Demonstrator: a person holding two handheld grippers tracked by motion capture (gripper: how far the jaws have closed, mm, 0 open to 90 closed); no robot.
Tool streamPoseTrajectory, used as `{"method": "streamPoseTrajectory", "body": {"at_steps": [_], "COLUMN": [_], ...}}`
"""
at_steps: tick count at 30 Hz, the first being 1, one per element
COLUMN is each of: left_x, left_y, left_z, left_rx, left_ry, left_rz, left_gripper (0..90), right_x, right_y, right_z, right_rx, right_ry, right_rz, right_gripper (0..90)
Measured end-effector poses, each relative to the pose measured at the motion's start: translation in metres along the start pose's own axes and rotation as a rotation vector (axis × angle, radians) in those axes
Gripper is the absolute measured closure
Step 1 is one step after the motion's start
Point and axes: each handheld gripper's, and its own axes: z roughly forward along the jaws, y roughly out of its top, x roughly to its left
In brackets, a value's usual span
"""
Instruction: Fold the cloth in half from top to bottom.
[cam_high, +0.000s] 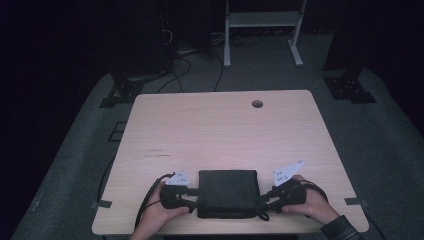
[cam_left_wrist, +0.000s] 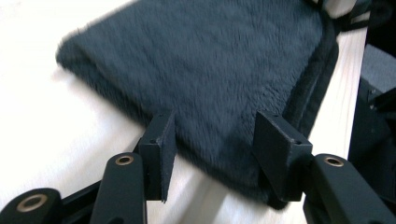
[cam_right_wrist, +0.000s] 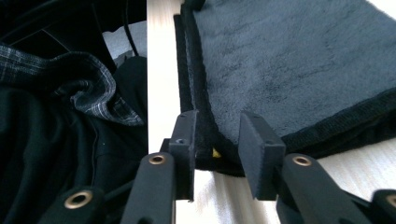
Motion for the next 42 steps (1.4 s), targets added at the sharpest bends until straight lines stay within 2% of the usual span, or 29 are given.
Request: {"method": "streamPoseTrajectory", "body": {"at_steps": [2,6,9,11,14,17,20,24,29,36,42], "left_x": [0.000,-0.003,-0.001,0.003,0.010,0.018,0.025,0.035,0.044,0.056,0.062], "left_y": [-0.002,0.002,0.003,0.002,0.001,-0.003,-0.007,-0.013,-0.021,-0.034,-0.041], "left_z": [-0.001,-0.006,-0.010,-0.014,-0.020,-0.027,-0.031,-0.035,-0.041,-0.043,-0.046], "left_rx": [0.010,-0.007,-0.019,-0.034,-0.050,-0.041,-0.032,-0.027,-0.007,0.055,0.044], "left_ry": [0.008,0.026,0.065,0.097,0.154,0.206,0.238,0.272,0.300,0.336,0.337], "left_rz": [0.003,0.022,0.034,0.027,0.028,0.030,0.019,-0.003,-0.019,-0.015,-0.001], "left_gripper": [47.4,44.4,39.9,34.9,26.1,21.8,17.5,13.2,8.4,6.7,4.2], "right_x": [0.002,0.004,0.002,-0.002,-0.008,-0.017,-0.025,-0.029,-0.032,-0.038,-0.041], "right_y": [0.000,0.001,0.000,-0.002,-0.009,-0.019,-0.029,-0.037,-0.044,-0.054,-0.058], "right_z": [-0.003,-0.006,-0.012,-0.016,-0.022,-0.028,-0.035,-0.041,-0.047,-0.053,-0.055], "right_rx": [-0.014,-0.056,-0.097,-0.114,-0.109,-0.092,-0.078,-0.071,-0.041,-0.014,-0.004], "right_ry": [-0.020,-0.070,-0.150,-0.231,-0.355,-0.438,-0.491,-0.525,-0.566,-0.599,-0.631], "right_rz": [0.001,0.001,-0.002,-0.002,0.011,0.043,0.084,0.117,0.133,0.168,0.173], "right_gripper": [63.9,61.5,51.1,41.0,30.8,25.5,24.1,23.0,21.6,20.3,18.6]}}
